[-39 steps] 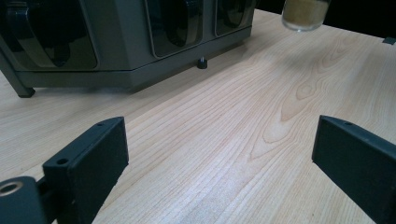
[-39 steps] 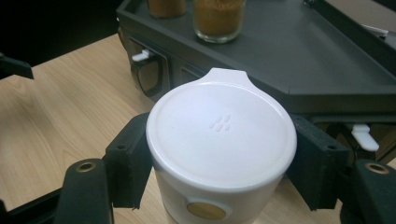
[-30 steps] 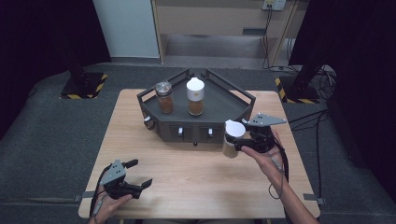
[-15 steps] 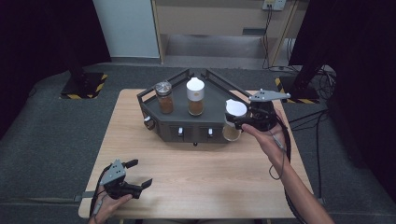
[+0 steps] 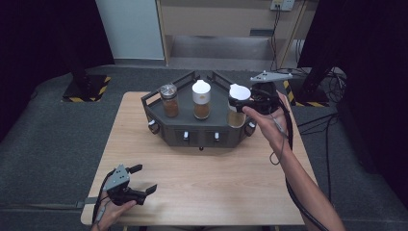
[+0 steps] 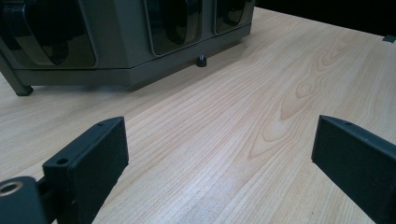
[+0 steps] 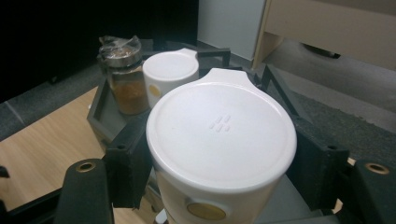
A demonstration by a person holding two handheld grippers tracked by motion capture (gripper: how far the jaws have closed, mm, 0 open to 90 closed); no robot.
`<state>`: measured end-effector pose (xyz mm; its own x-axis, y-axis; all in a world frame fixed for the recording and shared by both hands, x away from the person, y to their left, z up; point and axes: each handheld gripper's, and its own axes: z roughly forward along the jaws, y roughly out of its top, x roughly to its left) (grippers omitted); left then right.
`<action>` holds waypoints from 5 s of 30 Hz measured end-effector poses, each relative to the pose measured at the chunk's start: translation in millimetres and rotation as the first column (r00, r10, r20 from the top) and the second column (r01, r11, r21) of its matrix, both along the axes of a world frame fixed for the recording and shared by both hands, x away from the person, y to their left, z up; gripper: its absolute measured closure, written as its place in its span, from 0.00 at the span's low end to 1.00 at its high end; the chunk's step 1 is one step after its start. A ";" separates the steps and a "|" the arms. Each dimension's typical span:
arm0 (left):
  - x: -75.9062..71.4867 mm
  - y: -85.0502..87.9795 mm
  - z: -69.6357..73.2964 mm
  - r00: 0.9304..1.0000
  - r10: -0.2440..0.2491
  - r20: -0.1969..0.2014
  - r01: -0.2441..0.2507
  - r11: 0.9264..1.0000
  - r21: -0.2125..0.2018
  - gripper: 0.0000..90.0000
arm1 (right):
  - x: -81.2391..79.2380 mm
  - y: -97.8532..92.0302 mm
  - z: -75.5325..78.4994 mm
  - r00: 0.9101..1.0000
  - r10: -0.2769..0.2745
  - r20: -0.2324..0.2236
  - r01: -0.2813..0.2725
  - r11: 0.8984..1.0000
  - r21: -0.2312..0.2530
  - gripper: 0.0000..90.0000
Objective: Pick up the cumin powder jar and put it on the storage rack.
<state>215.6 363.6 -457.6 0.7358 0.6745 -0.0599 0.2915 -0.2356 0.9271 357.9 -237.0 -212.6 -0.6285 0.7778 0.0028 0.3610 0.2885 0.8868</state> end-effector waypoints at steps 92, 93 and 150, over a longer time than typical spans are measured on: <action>1.4 -2.0 0.9 1.000 -0.015 -0.002 0.015 1.000 0.012 0.03 | 7.4 20.3 -34.7 0.981 -0.129 0.144 0.122 0.991 0.054 0.12; 1.4 -1.9 0.8 1.000 -0.015 -0.002 0.015 1.000 0.012 0.03 | 4.4 19.7 -33.4 0.982 -0.118 0.147 0.111 0.992 0.053 0.12; 0.2 -1.0 0.0 1.000 -0.020 0.006 0.020 1.000 0.001 0.03 | -151.8 -124.4 -184.6 0.994 0.066 0.088 -0.076 0.990 0.118 0.06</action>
